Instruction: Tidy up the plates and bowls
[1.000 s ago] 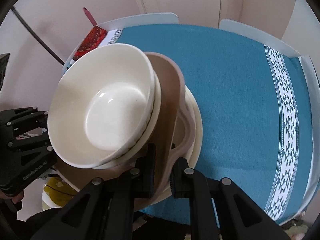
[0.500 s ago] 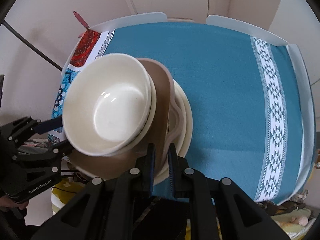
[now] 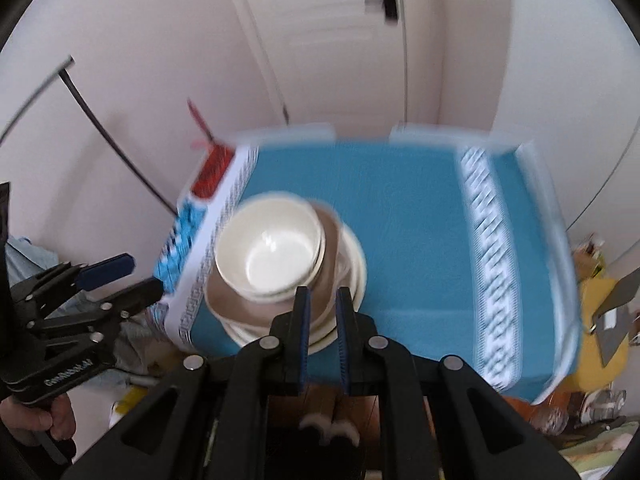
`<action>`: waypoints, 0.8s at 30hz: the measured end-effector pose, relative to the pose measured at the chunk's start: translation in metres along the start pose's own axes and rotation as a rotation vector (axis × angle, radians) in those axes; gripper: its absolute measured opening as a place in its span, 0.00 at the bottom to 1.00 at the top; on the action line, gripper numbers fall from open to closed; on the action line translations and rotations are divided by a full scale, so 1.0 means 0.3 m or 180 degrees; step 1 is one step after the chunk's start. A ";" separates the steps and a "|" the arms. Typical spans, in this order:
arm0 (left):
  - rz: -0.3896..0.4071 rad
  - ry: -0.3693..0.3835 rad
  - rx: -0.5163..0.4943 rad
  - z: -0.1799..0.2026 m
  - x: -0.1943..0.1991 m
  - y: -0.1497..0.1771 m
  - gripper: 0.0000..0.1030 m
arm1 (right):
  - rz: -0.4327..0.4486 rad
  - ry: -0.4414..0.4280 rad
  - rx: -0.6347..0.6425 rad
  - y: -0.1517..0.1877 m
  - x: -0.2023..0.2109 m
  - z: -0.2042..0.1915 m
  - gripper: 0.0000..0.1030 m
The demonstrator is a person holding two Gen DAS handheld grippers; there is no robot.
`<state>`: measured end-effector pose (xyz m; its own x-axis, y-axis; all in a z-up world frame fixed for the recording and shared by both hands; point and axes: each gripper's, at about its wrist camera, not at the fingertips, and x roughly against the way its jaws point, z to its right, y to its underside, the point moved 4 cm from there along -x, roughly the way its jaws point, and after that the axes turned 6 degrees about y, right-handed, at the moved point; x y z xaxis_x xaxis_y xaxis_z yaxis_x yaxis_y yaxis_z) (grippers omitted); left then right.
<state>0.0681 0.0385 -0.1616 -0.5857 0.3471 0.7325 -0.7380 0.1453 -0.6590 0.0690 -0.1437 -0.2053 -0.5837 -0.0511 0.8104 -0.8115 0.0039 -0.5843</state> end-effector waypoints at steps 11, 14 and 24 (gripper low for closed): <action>0.1600 -0.0499 -0.0368 0.185 0.416 -0.074 1.00 | 0.1335 0.0438 -0.0118 -0.043 0.471 0.065 0.93; 0.1727 -0.0490 -0.0357 0.202 0.455 -0.064 1.00 | 0.1636 0.0560 -0.0196 -0.023 0.549 0.077 0.99; 0.1790 -0.0491 -0.0331 0.199 0.507 -0.027 1.00 | 0.1815 0.0766 -0.0312 0.044 0.609 0.081 0.99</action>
<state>-0.0351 0.0349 -0.0347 -0.9251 0.2594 0.2772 -0.2680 0.0709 -0.9608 -0.0477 -0.1772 -0.0661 -0.9061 0.2123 0.3660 -0.3625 0.0564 -0.9303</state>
